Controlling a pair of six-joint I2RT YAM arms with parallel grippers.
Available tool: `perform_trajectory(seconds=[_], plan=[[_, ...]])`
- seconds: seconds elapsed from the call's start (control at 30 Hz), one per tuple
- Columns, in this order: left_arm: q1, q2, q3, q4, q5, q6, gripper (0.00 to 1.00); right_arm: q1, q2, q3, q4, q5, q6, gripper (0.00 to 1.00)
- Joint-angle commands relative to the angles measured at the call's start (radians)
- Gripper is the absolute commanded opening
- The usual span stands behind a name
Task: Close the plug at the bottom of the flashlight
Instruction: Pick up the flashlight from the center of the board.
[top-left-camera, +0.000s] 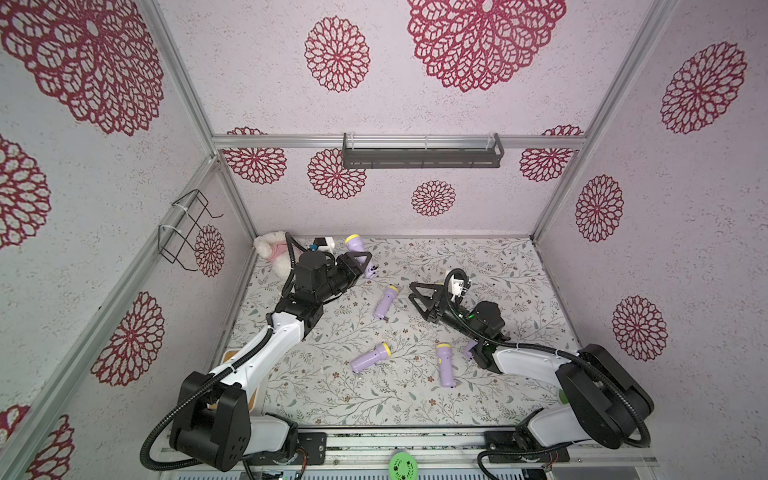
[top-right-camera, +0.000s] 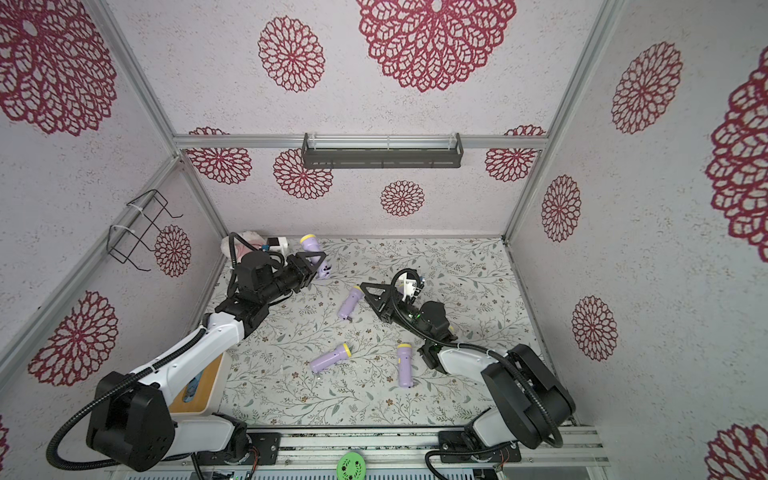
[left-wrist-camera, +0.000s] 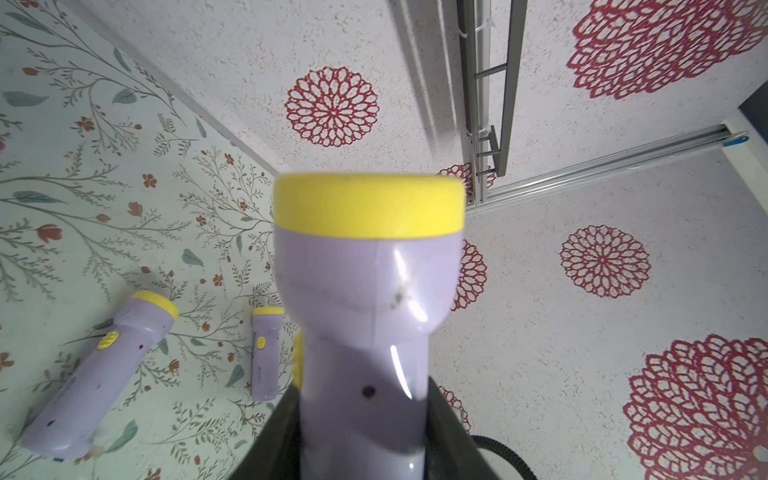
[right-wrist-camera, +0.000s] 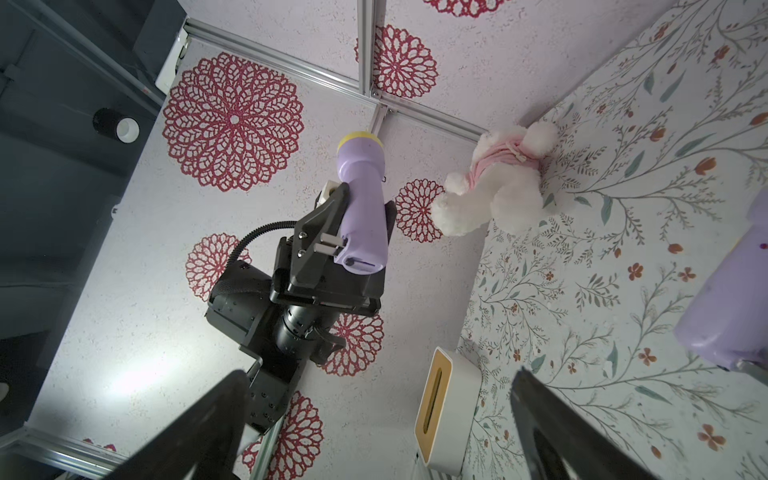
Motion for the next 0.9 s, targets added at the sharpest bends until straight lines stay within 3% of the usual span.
perform_trajectory(seconds=[0.0,0.5,0.87], plan=[[0.007,0.021,-0.022,0.175,0.012,-0.091,0.0,0.019,0.026,0.022,0.167,0.044,0.078,0.99],[-0.022,0.077,-0.096,0.379,-0.011,-0.196,0.0,0.07,0.155,0.094,0.207,0.146,0.138,0.99],[-0.044,0.095,-0.117,0.425,-0.038,-0.21,0.0,0.1,0.234,0.185,0.18,0.174,0.151,0.98]])
